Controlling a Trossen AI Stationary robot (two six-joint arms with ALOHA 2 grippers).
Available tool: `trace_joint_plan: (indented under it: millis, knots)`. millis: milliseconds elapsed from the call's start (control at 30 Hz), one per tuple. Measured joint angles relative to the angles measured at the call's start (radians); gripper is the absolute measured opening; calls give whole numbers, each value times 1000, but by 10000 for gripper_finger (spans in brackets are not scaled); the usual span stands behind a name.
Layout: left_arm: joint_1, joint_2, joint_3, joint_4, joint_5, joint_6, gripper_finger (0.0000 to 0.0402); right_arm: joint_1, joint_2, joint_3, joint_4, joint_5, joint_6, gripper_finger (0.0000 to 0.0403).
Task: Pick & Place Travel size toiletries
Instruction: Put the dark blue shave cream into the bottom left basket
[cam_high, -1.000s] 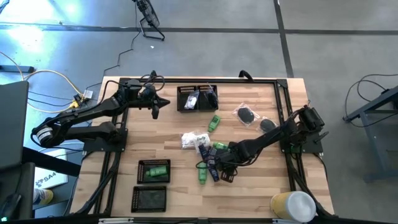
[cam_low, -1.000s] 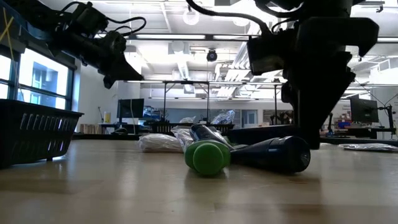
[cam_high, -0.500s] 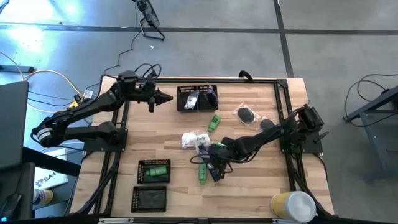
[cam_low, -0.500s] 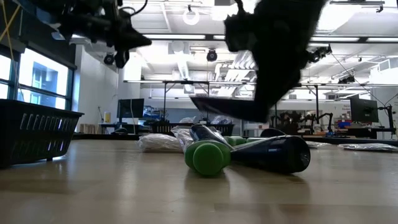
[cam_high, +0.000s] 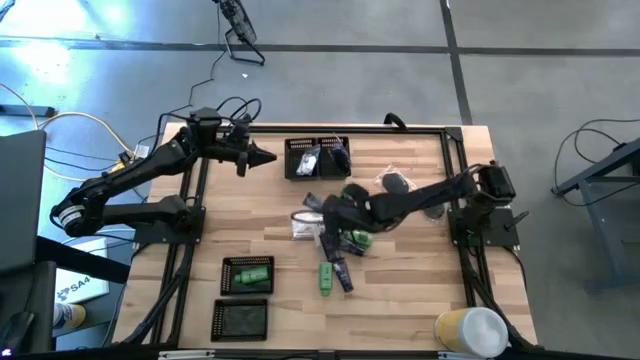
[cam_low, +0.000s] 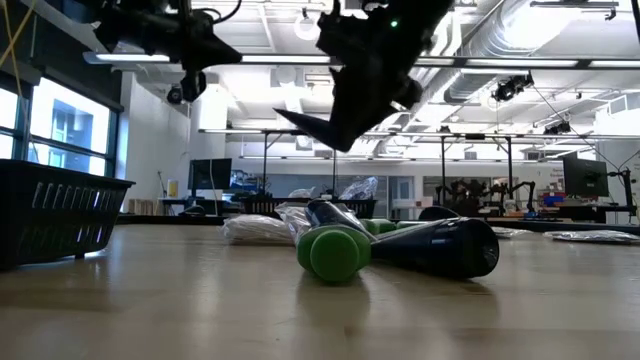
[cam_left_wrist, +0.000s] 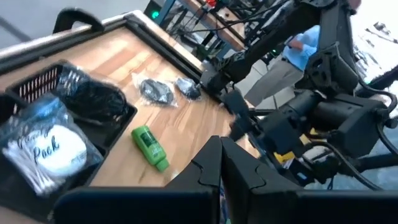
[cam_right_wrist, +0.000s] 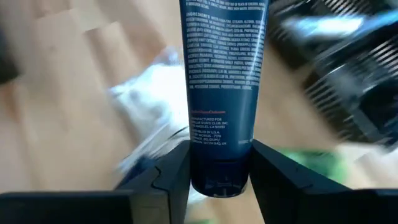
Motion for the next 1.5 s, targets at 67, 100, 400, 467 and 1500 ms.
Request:
trace_joint_plan:
  millis: [67,100,400,467,1500]
  knots:
    - [0,0,0,1,-14,-46,0,-26,0,8,6,8,-50,135]
    - [0,0,0,3,-16,-65,2,-38,0,10,13,8,-71,129]
    - [0,23,0,11,-54,-313,90,-108,0,11,81,8,-271,145]
    - [0,39,0,10,-59,-418,123,-119,0,11,84,13,-315,148]
    - [-145,180,0,106,12,-493,207,-146,0,10,130,-235,-471,30]
